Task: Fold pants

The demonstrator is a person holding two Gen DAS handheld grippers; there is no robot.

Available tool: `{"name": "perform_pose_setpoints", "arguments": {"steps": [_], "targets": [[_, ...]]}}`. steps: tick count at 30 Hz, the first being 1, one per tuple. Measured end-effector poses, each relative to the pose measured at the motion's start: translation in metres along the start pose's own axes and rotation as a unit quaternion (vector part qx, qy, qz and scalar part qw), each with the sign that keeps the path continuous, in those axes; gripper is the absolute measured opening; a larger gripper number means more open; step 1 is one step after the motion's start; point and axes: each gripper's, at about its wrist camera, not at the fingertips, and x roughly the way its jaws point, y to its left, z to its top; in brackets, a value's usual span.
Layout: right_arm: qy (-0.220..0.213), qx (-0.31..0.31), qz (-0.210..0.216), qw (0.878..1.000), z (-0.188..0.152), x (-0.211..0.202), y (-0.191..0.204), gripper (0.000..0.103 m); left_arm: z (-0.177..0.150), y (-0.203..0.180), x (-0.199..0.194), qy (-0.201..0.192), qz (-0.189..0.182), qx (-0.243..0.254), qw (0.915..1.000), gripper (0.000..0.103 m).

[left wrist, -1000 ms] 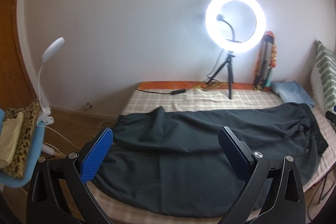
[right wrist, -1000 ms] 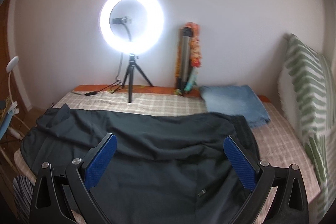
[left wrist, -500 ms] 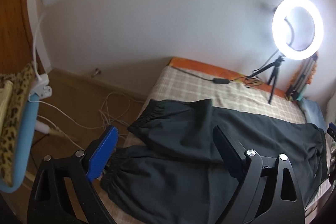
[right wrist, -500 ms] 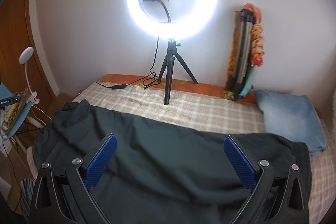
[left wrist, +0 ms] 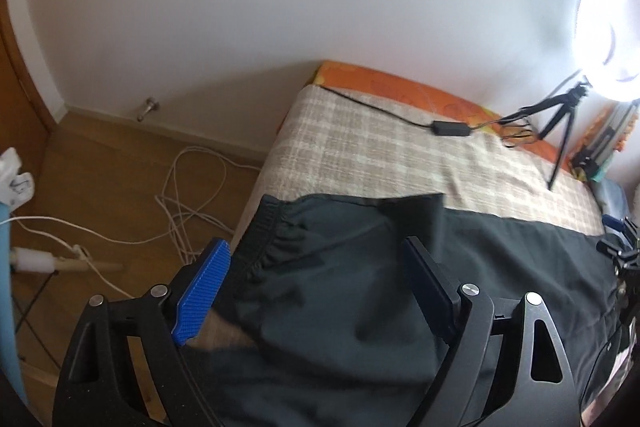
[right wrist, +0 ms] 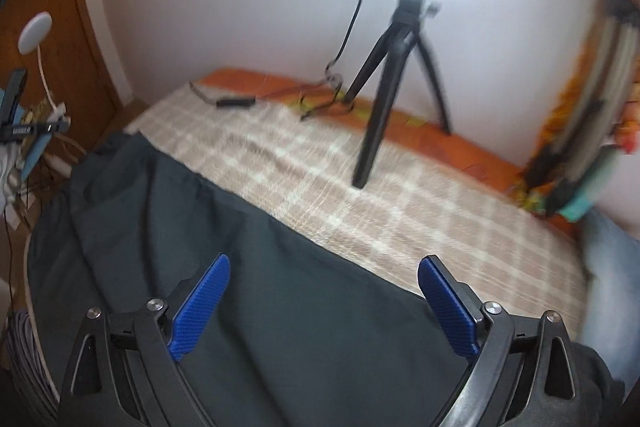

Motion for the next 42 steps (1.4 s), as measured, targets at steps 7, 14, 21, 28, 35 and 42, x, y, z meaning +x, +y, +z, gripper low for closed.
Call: {"name": "perform_pose_setpoints", "arguments": {"steps": [7, 14, 21, 28, 35, 42], "targets": [[0.053, -0.016, 0.008, 0.998, 0.005, 0.048, -0.007, 0.096, 0.019, 0.013, 0.054, 0.042, 0.01, -0.008, 0.999, 0.086], [0.097, -0.045, 0.008, 0.994, 0.004, 0.077, -0.004, 0.099, 0.018, 0.025, 0.093, 0.076, 0.035, -0.02, 0.9962, 0.084], [0.097, -0.037, 0.02, 0.994, 0.003, 0.082, -0.003, 0.098, 0.017, 0.02, 0.095, 0.061, 0.023, -0.014, 0.9978, 0.038], [0.088, -0.065, 0.027, 0.994, 0.002, 0.068, 0.021, 0.016, 0.019, 0.013, 0.075, 0.034, 0.033, 0.02, 0.9987, 0.025], [0.055, -0.078, 0.003, 0.995, 0.004, 0.031, 0.035, 0.0, 0.023, 0.03, 0.032, -0.017, 0.021, -0.009, 0.9996, 0.024], [-0.016, -0.06, 0.0, 0.998, -0.002, -0.042, 0.046, 0.0, 0.016, 0.043, -0.017, -0.056, 0.005, -0.011, 0.9983, 0.023]]}}
